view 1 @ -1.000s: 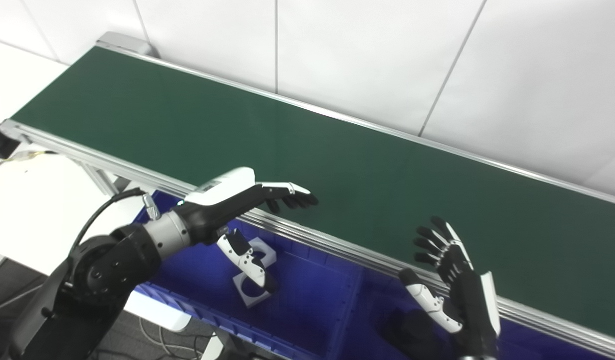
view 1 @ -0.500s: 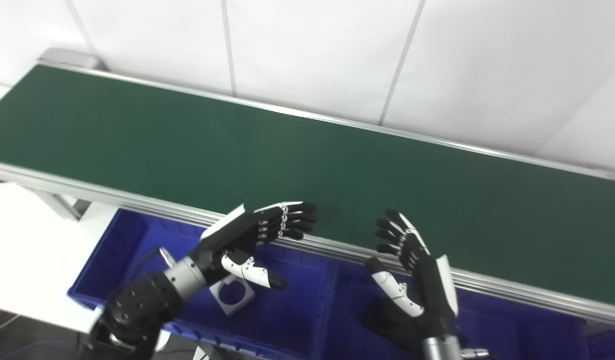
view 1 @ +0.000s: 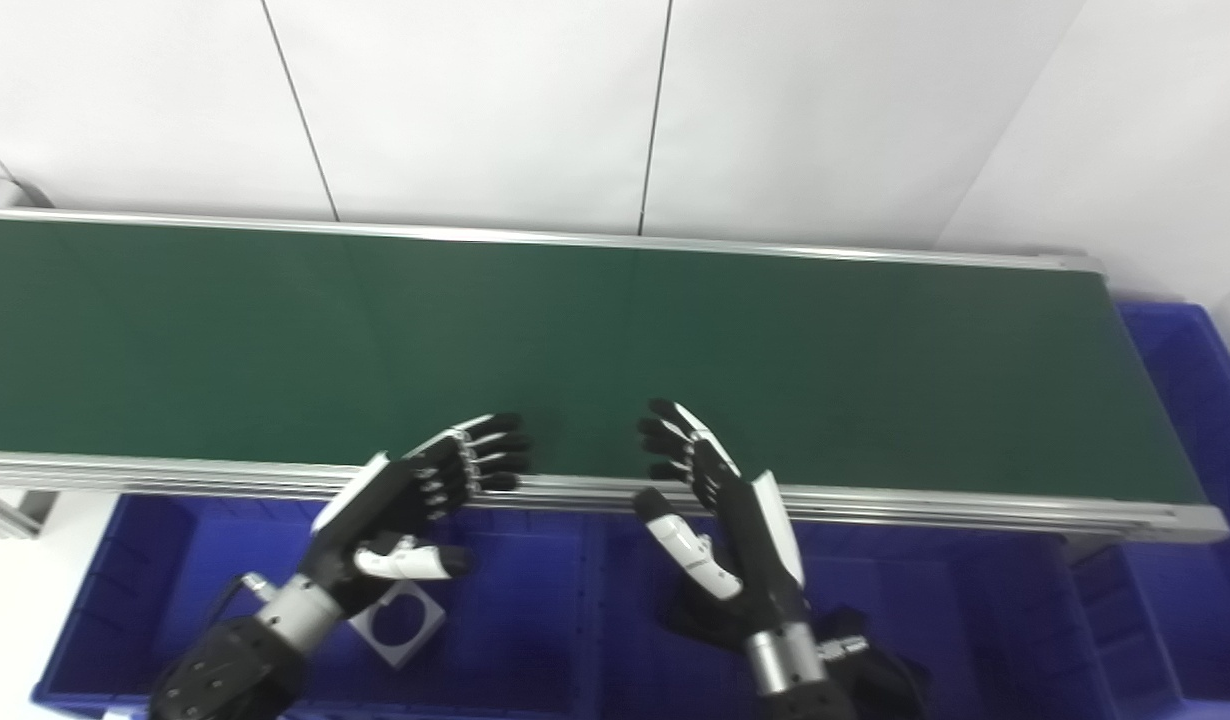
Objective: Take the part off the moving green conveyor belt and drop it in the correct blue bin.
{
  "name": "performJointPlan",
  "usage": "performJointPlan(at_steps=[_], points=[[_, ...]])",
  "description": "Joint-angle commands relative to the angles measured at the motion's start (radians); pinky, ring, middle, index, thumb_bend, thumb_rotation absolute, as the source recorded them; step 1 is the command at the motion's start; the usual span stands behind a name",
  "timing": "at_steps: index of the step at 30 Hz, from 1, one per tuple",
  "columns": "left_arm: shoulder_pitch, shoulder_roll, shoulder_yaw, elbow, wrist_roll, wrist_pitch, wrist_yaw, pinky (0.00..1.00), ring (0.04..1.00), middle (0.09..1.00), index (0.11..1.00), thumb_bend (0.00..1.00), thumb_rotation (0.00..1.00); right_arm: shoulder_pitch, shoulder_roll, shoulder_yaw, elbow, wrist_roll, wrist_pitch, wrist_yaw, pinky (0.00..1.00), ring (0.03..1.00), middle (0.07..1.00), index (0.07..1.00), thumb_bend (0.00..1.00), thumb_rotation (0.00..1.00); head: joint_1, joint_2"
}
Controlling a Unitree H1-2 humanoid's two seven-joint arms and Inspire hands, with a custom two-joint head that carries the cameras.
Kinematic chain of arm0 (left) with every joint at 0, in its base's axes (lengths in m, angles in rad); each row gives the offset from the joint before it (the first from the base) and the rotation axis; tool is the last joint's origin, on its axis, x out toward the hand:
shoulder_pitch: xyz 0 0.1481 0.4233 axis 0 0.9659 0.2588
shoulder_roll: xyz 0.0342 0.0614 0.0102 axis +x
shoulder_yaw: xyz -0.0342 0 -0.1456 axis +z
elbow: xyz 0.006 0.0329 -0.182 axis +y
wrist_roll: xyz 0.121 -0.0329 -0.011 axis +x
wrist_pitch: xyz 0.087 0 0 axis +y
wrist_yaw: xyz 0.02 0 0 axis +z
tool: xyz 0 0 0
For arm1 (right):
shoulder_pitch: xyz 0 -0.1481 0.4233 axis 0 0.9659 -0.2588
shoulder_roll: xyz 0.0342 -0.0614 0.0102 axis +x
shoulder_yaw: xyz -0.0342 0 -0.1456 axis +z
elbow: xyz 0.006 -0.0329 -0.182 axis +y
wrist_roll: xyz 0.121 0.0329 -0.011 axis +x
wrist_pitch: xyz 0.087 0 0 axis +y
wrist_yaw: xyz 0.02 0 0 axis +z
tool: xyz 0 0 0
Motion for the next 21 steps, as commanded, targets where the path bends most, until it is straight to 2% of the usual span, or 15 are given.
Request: performJointPlan(at_steps=[1, 12, 21], points=[[-0.029, 0.013, 0.01, 0.009, -0.034, -0.059, -0.017, 0.81, 0.815, 0.831, 0.845, 1.0, 0.39, -0.015, 0.017, 0.009, -0.007, -0.007, -0.043, -0.015, 0.73, 0.808, 0.822, 0.887, 0.65, 0.78, -0.012, -0.002], [-0.036, 0.011, 0.008, 0.05, -0.055, -0.088, -0.024, 0.79, 0.804, 0.822, 0.83, 1.0, 0.35, -0.014, 0.007, 0.009, -0.015, -0.014, -0.032, -0.01, 0.71, 0.802, 0.822, 0.878, 0.66, 0.79, 0.012, -0.005], [-0.008, -0.008, -0.008, 0.004, -0.031, -0.084, 0.004, 0.8, 0.805, 0.817, 0.829, 1.0, 0.34, 0.011, -0.024, 0.009, -0.046, 0.005, -0.021, 0.01, 0.72, 0.802, 0.824, 0.885, 0.64, 0.77, 0.096, -0.019]])
